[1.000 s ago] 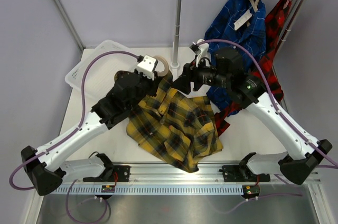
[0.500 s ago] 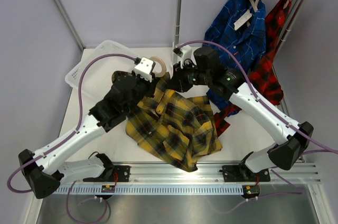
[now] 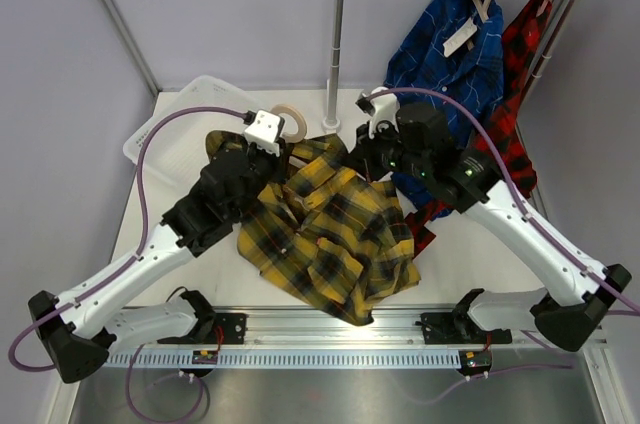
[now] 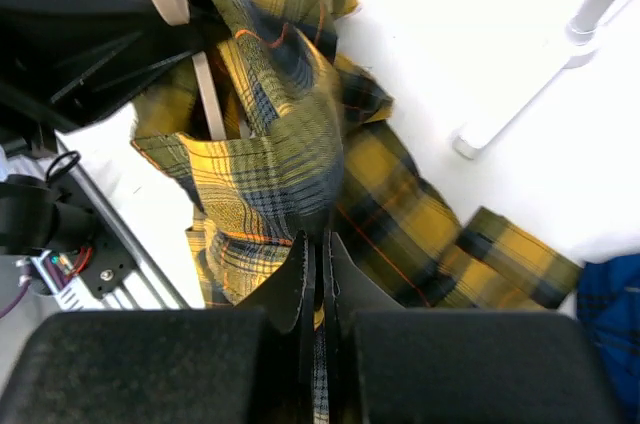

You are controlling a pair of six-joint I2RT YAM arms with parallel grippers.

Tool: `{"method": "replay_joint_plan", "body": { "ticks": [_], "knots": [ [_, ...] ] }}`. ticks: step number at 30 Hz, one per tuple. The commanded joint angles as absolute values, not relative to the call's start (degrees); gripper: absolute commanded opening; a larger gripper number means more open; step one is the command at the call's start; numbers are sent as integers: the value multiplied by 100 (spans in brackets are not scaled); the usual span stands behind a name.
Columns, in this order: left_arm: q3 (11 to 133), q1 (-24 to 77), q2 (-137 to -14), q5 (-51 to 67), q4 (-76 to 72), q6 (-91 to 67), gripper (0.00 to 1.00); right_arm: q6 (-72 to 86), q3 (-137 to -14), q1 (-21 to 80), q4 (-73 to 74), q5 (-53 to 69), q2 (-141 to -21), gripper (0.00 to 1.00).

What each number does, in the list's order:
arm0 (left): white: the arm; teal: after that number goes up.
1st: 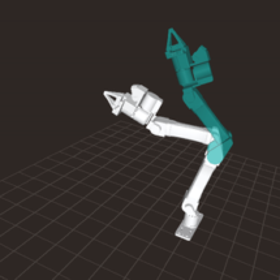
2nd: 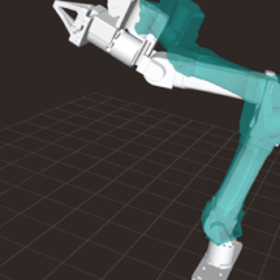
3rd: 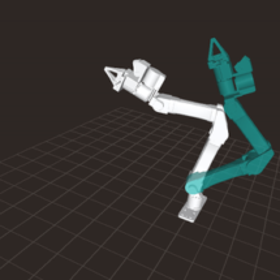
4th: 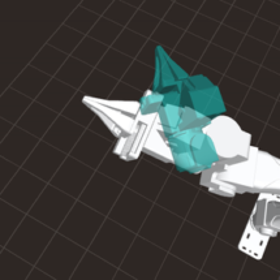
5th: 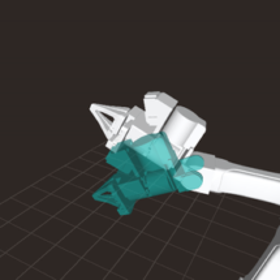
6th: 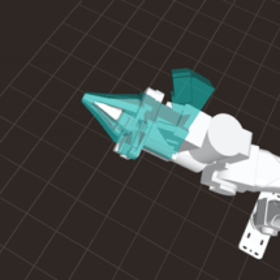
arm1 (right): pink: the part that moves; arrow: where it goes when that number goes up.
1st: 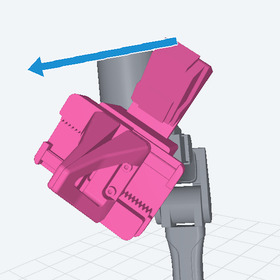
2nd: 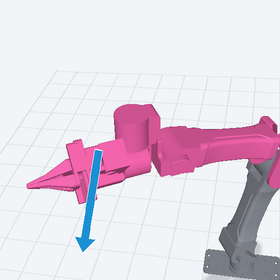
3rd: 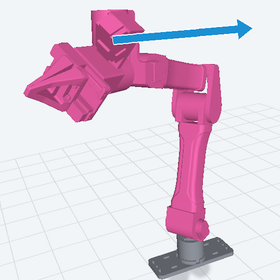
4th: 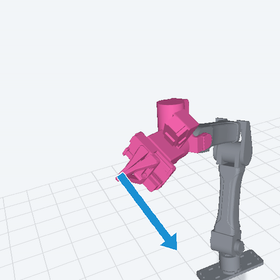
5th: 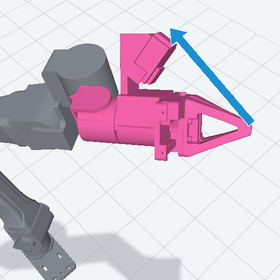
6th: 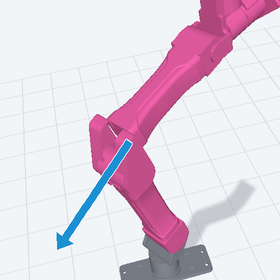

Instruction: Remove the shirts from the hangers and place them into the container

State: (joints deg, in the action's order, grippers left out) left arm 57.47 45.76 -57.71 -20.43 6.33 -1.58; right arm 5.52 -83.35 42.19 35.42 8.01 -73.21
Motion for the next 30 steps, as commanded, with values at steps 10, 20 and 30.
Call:
{"method": "replay_joint_plan", "body": {
  "ticks": [10,20,30],
  "knots": [
    [5669,4280,-5396,-2259,44,185,0,343,-8269,3393,4612,-1002,-6573,28],
    [5985,4280,-5862,-2469,439,-325,0,931,-8797,4385,4447,-896,-6802,59],
    [6056,4280,-5968,-3506,650,-729,0,1827,-9640,6344,4622,-2846,-8137,66]
  ]
}}
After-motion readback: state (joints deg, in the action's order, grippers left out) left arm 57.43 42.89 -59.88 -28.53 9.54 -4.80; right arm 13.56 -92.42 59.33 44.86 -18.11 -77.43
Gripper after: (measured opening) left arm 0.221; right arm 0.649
